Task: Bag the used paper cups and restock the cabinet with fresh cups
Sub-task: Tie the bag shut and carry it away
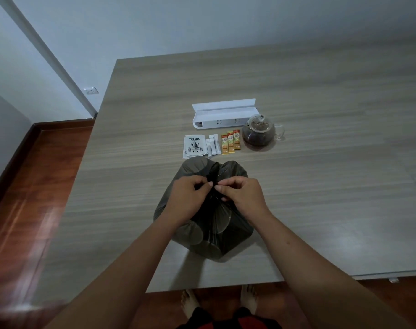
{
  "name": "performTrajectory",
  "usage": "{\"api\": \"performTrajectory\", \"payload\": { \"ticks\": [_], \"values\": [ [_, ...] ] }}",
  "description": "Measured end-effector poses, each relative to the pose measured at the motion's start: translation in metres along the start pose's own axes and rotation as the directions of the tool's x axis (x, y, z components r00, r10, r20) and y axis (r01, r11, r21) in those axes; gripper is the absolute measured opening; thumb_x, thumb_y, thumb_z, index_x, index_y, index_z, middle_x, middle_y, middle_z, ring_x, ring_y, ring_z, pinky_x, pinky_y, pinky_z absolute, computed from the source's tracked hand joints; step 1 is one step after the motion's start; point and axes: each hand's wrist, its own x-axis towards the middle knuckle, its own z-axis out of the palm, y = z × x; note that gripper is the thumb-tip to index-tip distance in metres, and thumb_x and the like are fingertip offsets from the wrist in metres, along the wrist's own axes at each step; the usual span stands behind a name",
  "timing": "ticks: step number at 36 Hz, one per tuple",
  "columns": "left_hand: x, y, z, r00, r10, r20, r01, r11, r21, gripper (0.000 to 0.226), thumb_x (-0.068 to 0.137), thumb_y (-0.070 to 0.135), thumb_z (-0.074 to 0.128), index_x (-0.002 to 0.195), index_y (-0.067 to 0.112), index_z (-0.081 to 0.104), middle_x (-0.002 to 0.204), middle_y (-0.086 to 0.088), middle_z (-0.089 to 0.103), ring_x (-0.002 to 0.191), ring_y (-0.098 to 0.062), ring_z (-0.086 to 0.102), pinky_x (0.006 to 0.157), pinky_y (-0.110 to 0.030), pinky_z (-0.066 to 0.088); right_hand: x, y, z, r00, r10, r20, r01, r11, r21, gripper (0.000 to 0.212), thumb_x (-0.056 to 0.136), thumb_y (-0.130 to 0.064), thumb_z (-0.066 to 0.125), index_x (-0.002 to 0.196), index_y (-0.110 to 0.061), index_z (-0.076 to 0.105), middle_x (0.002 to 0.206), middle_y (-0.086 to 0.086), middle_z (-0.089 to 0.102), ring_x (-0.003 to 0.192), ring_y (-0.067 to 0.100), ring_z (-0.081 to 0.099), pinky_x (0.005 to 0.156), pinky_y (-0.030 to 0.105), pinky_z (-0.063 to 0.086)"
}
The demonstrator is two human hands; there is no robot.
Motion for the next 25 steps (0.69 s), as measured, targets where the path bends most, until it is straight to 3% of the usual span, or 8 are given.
{"api": "performTrajectory", "payload": {
  "ticks": [3, 6, 9, 11, 14, 19, 21, 25],
  "values": [
    [0.000, 0.001, 0.000, 1.000, -0.009, -0.019, 0.009, 1.000, -0.015, 0.023, 0.090, 0.024, 0.066, 0.068, 0.030, 0.068, 0.054, 0.014, 0.060, 0.054, 0.002, 0.054, 0.055, -0.016, 0.040, -0.002, 0.000, 0.002, 1.000, -0.007, -0.027, 0.007, 1.000, -0.007, 0.009, 0.078, -0.003, 0.078, 0.086, -0.004, 0.075, 0.076, 0.006, 0.073, 0.069, 0.009, 0.068, 0.065, 0.022, 0.058],
    [0.001, 0.003, -0.001, 0.999, -0.034, -0.010, 0.034, 0.999, -0.042, 0.015, 0.085, 0.036, 0.071, 0.088, 0.021, 0.074, 0.068, 0.013, 0.067, 0.065, 0.001, 0.062, 0.063, -0.019, 0.048, -0.003, 0.002, 0.005, 0.997, -0.034, -0.072, 0.029, 0.997, -0.067, 0.008, 0.077, -0.011, 0.080, 0.083, -0.007, 0.076, 0.076, 0.011, 0.074, 0.068, 0.019, 0.068, 0.068, 0.029, 0.058],
    [0.002, 0.006, -0.001, 0.999, -0.024, -0.025, 0.024, 0.999, -0.029, 0.021, 0.083, 0.039, 0.073, 0.075, 0.020, 0.070, 0.058, 0.009, 0.059, 0.055, 0.000, 0.051, 0.055, -0.017, 0.038, -0.003, 0.002, 0.008, 0.993, -0.079, -0.084, 0.065, 0.985, -0.158, 0.005, 0.077, -0.016, 0.080, 0.080, -0.013, 0.077, 0.071, 0.006, 0.074, 0.067, 0.022, 0.070, 0.069, 0.033, 0.059],
    [0.005, 0.005, -0.002, 0.997, -0.047, -0.060, 0.046, 0.999, -0.015, 0.027, 0.087, 0.035, 0.070, 0.067, 0.017, 0.066, 0.055, 0.005, 0.057, 0.054, -0.007, 0.052, 0.054, -0.024, 0.038, -0.003, 0.000, 0.010, 0.994, -0.077, -0.077, 0.065, 0.988, -0.142, 0.005, 0.076, -0.011, 0.080, 0.080, -0.012, 0.077, 0.071, 0.005, 0.074, 0.063, 0.018, 0.069, 0.068, 0.032, 0.059],
    [0.009, 0.001, -0.003, 0.991, -0.108, -0.085, 0.105, 0.994, -0.029, 0.034, 0.091, 0.036, 0.063, 0.074, 0.007, 0.067, 0.065, -0.008, 0.066, 0.065, -0.022, 0.063, 0.062, -0.038, 0.046, -0.005, -0.001, 0.012, 0.994, -0.073, -0.087, 0.066, 0.994, -0.082, 0.007, 0.075, -0.007, 0.082, 0.078, -0.010, 0.076, 0.072, 0.007, 0.074, 0.063, 0.016, 0.069, 0.068, 0.032, 0.059],
    [0.007, 0.003, -0.003, 0.988, -0.140, -0.063, 0.137, 0.989, -0.060, 0.037, 0.098, 0.031, 0.055, 0.074, 0.003, 0.061, 0.057, -0.001, 0.063, 0.046, -0.001, 0.056, 0.053, -0.022, 0.040, -0.009, 0.001, 0.011, 0.987, -0.112, -0.119, 0.105, 0.992, -0.064, 0.006, 0.077, -0.003, 0.079, 0.079, -0.008, 0.075, 0.074, 0.008, 0.073, 0.063, 0.012, 0.068, 0.063, 0.022, 0.056],
    [0.006, 0.003, -0.001, 0.982, -0.187, -0.032, 0.182, 0.976, -0.120, 0.036, 0.099, 0.029, 0.053, 0.077, 0.002, 0.060, 0.056, 0.000, 0.060, 0.043, -0.002, 0.057, 0.049, -0.018, 0.040, -0.011, 0.005, 0.013, 0.985, -0.125, -0.122, 0.118, 0.991, -0.066, 0.010, 0.078, -0.002, 0.077, 0.079, -0.012, 0.074, 0.074, 0.007, 0.073, 0.066, 0.012, 0.068, 0.062, 0.023, 0.056],
    [0.007, 0.001, 0.000, 0.976, -0.217, -0.004, 0.214, 0.964, -0.158, 0.036, 0.100, 0.030, 0.049, 0.081, 0.001, 0.058, 0.059, -0.005, 0.061, 0.048, -0.013, 0.061, 0.054, -0.026, 0.043, -0.011, 0.008, 0.014, 0.993, -0.093, -0.079, 0.093, 0.996, 0.007, 0.015, 0.082, 0.002, 0.073, 0.084, -0.013, 0.073, 0.080, 0.006, 0.072, 0.068, 0.010, 0.068, 0.064, 0.022, 0.056]
  ]
}}
